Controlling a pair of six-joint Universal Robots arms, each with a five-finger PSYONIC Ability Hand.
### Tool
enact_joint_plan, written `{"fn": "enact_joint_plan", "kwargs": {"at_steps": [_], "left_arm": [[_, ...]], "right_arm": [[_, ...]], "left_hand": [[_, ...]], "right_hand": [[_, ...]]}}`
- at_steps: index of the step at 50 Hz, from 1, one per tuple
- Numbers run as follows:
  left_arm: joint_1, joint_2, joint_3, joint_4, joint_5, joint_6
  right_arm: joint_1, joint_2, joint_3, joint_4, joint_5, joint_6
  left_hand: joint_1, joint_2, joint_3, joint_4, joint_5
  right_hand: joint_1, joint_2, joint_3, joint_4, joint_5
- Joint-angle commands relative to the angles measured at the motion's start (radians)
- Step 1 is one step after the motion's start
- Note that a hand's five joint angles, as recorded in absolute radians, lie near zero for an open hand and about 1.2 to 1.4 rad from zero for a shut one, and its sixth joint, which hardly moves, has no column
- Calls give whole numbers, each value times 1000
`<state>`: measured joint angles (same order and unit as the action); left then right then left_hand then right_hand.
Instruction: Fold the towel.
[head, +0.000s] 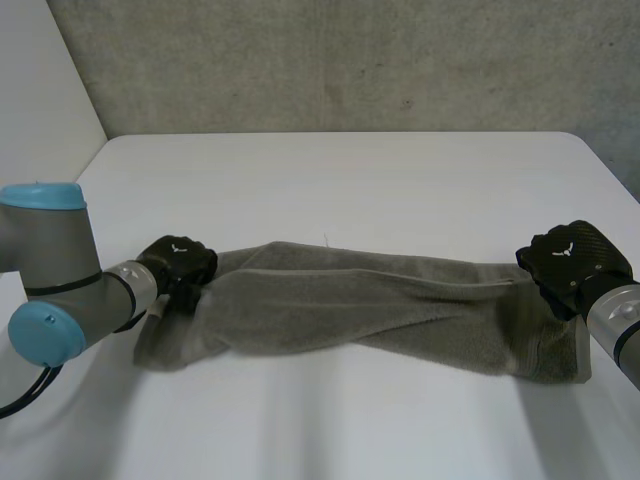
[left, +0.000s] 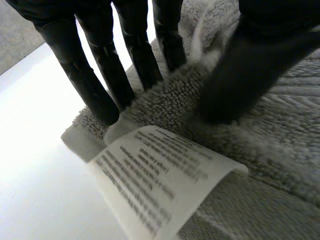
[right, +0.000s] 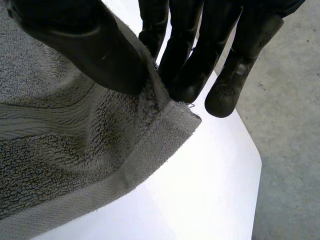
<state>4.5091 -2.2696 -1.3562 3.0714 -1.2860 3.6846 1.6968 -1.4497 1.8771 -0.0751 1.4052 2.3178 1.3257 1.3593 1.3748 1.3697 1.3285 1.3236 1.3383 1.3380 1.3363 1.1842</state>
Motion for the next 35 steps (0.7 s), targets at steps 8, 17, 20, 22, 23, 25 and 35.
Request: {"fn": "enact_joint_plan", "kwargs": {"at_steps": [8, 17, 20, 22, 23, 25, 35], "left_arm": [[1, 166, -58, 15, 2, -11], [12, 402, -130, 56, 2, -15], [13, 485, -139, 69, 1, -24], [15, 524, -139, 69, 1, -34], [18, 560, -138, 69, 2, -43], [24, 584, -133, 69, 4, -52], [42, 481, -75, 63, 1, -54]], "right_arm": [[-9, -31, -39, 6, 1, 5], [-5, -184, -183, 59, 6, 37], [-5, -208, -258, 138, -3, 75], [-6, -209, -297, 181, -11, 101], [-6, -209, -332, 219, -21, 123], [-6, -205, -365, 265, -37, 130], [1, 45, -536, 449, -61, 114]], "left_hand": [[71, 37, 21, 27, -107], [71, 37, 21, 27, -107], [71, 37, 21, 27, -107], [71, 37, 21, 27, -107], [71, 37, 21, 27, -107], [71, 37, 21, 27, -107], [71, 37, 21, 27, -107]], "right_hand": [[73, 58, 58, 60, 38], [73, 58, 58, 60, 38], [73, 58, 58, 60, 38], [73, 58, 58, 60, 38], [73, 58, 58, 60, 38], [73, 58, 58, 60, 38], [73, 58, 58, 60, 38]]}}
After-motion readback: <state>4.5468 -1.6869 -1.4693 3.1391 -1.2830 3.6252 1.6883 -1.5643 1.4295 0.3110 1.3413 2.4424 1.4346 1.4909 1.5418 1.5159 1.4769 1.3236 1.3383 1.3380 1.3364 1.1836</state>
